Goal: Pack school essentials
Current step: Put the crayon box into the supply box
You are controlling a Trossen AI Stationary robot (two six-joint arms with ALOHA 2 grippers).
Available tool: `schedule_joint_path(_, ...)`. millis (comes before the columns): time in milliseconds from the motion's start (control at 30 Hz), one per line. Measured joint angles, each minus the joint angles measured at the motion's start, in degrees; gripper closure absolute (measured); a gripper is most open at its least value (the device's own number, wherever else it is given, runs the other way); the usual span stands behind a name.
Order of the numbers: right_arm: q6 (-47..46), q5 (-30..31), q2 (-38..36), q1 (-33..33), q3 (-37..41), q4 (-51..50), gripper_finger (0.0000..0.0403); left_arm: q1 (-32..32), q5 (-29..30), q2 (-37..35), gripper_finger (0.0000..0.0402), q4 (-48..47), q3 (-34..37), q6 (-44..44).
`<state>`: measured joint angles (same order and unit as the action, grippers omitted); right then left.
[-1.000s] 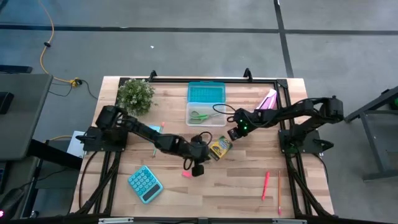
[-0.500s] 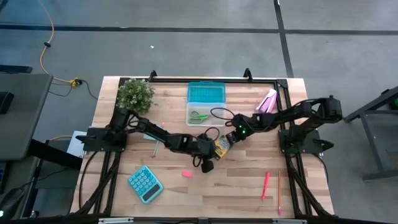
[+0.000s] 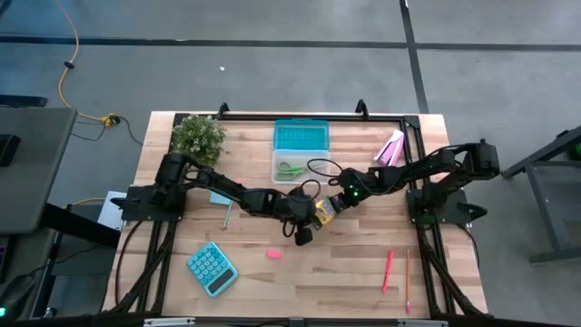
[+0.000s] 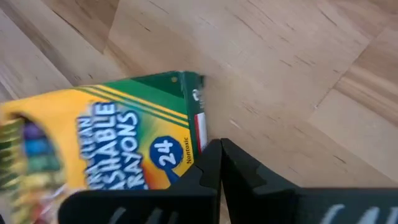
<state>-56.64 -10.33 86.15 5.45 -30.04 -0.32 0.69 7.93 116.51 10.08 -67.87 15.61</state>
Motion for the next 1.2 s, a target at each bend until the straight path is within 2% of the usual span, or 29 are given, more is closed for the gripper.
schedule_joint_path(167, -0.9, 0.0, 0.0, 0.0, 0.0, 0.3, 0.0403, -0.9, 2.9, -1.8, 0.0402, 0.7, -1.8, -4.1)
schedule_joint_path(467, -5.0, -0.7, 0.0, -2.5, 0.0, 3.1, 0.0403, -3.3, 3.9, -1.5, 0.0402, 0.3, -4.9, -8.5)
schedule_joint_path(733, -6.5, 2.5, 0.0, -3.6, 0.0, 4.0, 0.0403, -4.6, 1.9, -1.5, 0.0401, 0.4, -4.9, -7.9)
schedule_joint_path(1200, -3.5, 3.0, -1.5, -2.0, 0.0, 4.9, 0.0403, -4.3, 1.4, -1.5, 0.0401, 0.5, -4.9, -7.7)
